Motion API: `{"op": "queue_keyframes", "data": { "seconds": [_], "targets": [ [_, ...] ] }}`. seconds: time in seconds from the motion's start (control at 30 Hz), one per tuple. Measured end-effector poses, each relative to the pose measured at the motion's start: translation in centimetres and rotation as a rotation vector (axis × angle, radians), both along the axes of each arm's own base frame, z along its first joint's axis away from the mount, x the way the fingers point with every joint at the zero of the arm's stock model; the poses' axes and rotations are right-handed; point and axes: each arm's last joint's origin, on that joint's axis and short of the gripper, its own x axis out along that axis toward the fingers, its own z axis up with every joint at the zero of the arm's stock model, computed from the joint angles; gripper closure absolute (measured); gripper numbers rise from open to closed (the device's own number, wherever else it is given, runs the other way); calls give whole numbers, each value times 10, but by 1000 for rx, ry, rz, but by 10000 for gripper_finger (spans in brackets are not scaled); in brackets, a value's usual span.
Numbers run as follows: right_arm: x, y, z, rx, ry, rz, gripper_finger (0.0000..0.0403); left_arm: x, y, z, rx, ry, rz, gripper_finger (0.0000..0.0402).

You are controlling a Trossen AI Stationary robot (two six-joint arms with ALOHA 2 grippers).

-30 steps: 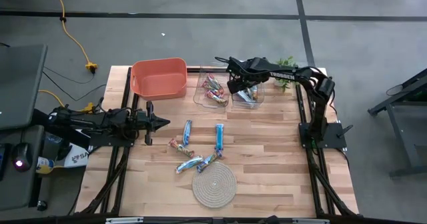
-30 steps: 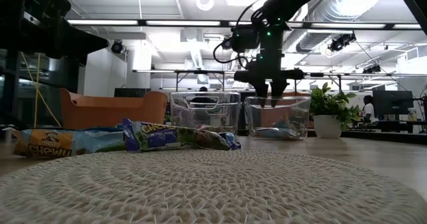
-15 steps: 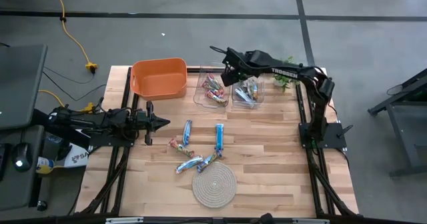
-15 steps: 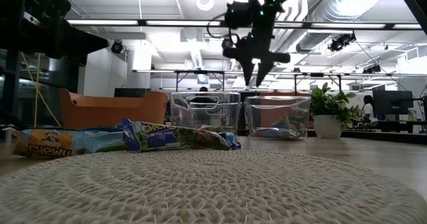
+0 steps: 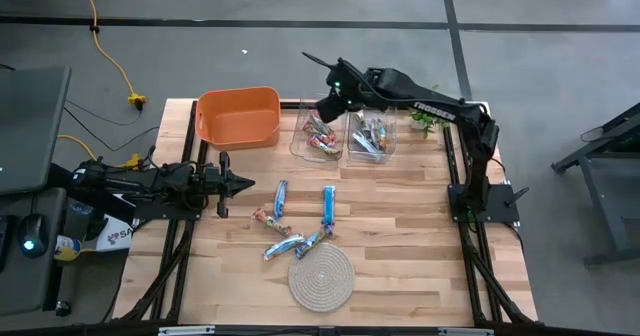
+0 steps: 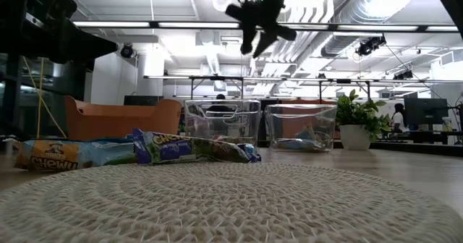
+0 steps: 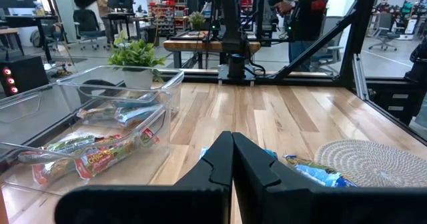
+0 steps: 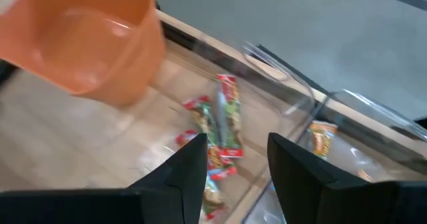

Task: Pick and place Granola Bars by type
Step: Put the red granola bar into the left transparent bin

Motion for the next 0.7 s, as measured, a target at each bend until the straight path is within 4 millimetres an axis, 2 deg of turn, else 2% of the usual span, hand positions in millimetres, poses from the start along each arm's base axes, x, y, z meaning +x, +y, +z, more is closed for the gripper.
{"op": "queue_keyframes", "data": {
  "seconds": [0.37, 0.53, 0.7],
  "targets": [
    [17, 39, 21, 1, -102, 142, 261, 0, 0, 0, 0, 0, 0, 401],
    [32, 65, 28, 27, -221, 288, 261, 0, 0, 0, 0, 0, 0, 401],
    [49, 96, 41, -23, -380, 415, 261, 0, 0, 0, 0, 0, 0, 401]
  ]
}}
